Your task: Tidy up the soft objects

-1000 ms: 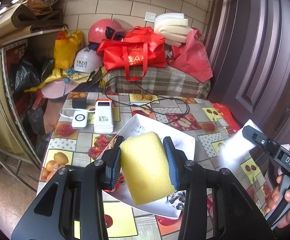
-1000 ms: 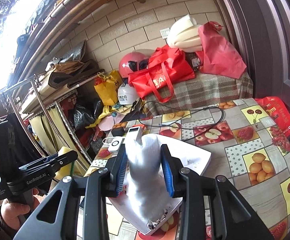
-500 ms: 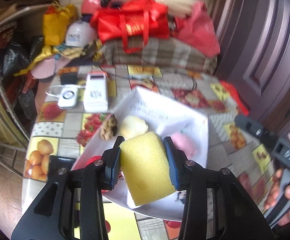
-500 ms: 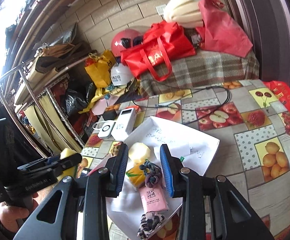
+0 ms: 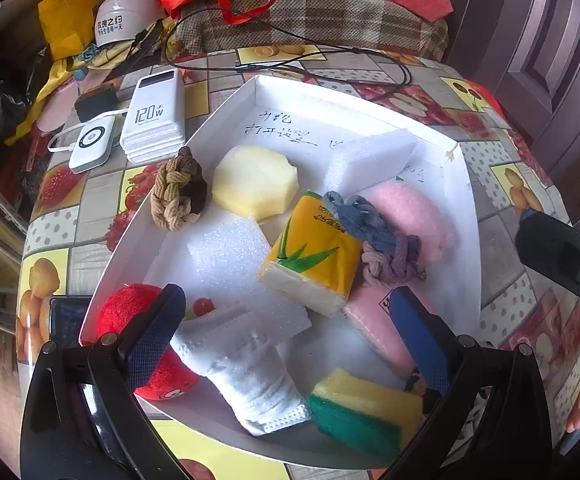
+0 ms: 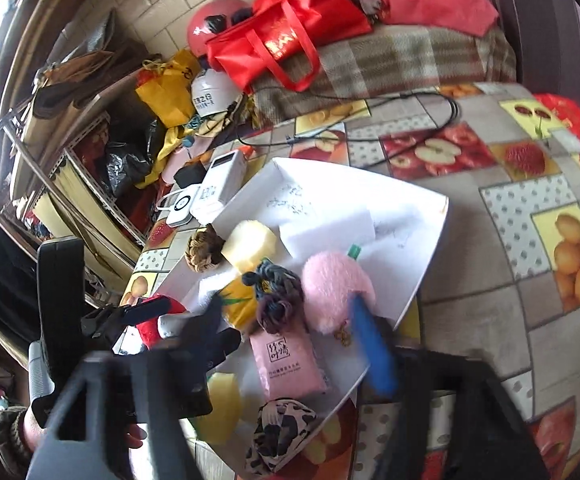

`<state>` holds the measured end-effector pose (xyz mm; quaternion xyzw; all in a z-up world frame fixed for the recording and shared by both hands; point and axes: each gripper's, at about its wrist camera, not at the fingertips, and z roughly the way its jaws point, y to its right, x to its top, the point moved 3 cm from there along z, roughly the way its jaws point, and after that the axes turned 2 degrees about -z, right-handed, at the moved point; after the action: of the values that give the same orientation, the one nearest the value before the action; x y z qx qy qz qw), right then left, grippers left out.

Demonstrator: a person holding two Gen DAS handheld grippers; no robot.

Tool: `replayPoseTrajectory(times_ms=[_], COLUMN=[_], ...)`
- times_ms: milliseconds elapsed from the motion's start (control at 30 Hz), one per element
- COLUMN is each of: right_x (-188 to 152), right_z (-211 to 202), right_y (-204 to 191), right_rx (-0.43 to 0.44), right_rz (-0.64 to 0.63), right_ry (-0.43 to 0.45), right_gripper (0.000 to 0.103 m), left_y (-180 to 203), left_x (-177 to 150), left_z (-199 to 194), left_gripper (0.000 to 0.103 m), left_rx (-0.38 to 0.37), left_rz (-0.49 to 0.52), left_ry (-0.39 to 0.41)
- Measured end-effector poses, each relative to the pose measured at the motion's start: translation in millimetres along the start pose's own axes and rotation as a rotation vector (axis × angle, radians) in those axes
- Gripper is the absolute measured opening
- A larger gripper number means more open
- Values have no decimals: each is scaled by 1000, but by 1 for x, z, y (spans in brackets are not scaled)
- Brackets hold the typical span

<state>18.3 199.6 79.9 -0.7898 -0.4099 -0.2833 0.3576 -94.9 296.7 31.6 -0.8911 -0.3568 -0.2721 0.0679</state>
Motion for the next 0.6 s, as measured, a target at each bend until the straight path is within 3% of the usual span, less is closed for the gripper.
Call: replayPoseTrajectory(times_ms=[100,200,600], right_x=[-1,-2,-4], right_z=[-1,-6,-51], right_y=[5,6,-8], right_rx=[-15,-19,-22], right_rz=[14,24,4], right_ry=[5,16,95], right_gripper=[91,103,103], left_y=[-2,-4,2], left_x=[-1,-2,-1], left_z=[-2,-7,-83], left_gripper=[103,103,103], left_rx=[8,14,14], left_rz=[-9,-15,-14], left_ry=[2,12,142])
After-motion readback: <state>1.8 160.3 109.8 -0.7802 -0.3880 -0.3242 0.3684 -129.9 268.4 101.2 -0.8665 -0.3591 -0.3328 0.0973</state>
